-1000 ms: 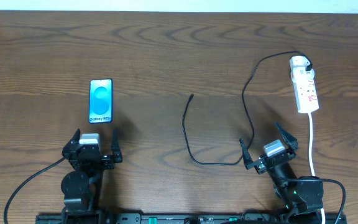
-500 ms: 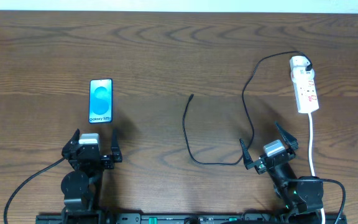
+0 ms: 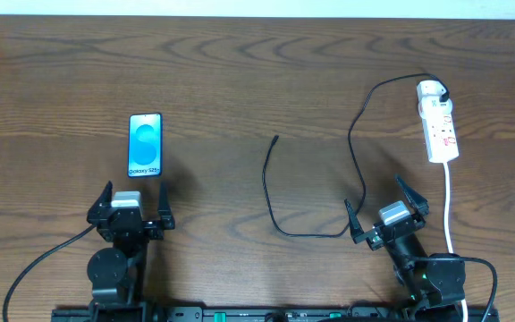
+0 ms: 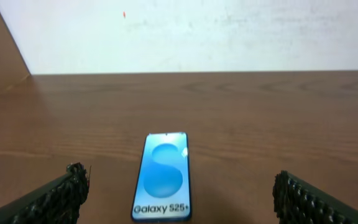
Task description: Plug charger to phone and switch on socket
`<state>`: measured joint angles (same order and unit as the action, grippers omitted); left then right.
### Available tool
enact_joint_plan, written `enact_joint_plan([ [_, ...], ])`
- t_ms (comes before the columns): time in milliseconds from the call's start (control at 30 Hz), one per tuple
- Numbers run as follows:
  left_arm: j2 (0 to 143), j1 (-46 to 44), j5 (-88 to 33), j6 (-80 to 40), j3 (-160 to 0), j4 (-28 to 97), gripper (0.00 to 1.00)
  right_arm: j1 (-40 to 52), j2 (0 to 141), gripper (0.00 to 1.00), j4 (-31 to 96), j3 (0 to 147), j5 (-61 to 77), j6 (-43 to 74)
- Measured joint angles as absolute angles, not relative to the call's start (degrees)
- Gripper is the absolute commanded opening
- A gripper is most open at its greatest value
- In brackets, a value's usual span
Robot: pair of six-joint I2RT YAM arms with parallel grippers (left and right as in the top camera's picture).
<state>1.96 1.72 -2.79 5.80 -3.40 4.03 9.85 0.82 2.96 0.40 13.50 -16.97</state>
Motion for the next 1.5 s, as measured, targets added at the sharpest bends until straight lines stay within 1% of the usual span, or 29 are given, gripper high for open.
enact_joint_plan([
  [633, 2.0, 1.7, -2.8, 5.7, -3.4, 3.8, 0.96, 9.8, 0.8, 0.99, 3.0, 0.4, 13.5, -17.0],
  [1133, 2.4, 1.7, -3.3, 3.5, -4.7, 3.6, 0.96, 9.8, 0.8, 0.99, 3.0, 0.4, 13.5, -17.0],
  [1300, 5.5, 1.7, -3.6, 3.0, -6.0, 3.7, 0.96, 9.8, 0.8, 0.99, 3.0, 0.4, 13.5, -17.0],
  [1500, 13.0, 1.7, -3.9, 3.0, -11.4, 3.9, 0.96, 9.8, 0.8, 0.99, 3.0, 0.4, 13.5, -17.0],
])
